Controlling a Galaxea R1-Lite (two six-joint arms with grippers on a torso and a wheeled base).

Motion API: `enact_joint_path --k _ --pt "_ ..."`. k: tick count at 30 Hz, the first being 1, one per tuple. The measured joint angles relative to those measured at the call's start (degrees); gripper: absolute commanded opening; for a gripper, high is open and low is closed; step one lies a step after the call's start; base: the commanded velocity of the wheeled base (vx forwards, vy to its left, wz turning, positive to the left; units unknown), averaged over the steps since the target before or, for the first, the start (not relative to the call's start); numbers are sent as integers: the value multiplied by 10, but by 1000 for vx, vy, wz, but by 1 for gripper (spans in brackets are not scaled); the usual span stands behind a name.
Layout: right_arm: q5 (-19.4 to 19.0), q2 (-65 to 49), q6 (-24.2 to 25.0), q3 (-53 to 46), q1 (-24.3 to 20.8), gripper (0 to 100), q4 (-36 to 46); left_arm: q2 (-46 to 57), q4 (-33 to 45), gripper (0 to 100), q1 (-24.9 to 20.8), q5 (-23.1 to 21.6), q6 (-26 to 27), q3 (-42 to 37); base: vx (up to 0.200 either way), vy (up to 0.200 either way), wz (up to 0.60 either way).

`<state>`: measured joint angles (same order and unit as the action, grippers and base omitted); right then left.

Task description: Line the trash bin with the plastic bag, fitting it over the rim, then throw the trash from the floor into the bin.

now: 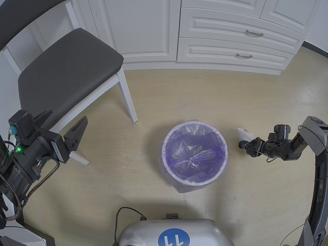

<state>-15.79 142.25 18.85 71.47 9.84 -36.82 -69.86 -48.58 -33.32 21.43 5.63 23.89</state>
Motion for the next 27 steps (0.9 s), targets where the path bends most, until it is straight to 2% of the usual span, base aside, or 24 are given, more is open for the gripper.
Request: enact_joint_path --k 8,20,27 --pt "0 -112 -17 -15 -3 0 120 2 0 100 0 0 2 -1 0 0 0" --pt "0 -288 -43 -93 -30 0 135 5 -5 100 0 0 9 2 0 0 0" --pt "2 -383 -46 -137 -59 0 136 2 -36 100 0 0 -28 11 0 0 0"
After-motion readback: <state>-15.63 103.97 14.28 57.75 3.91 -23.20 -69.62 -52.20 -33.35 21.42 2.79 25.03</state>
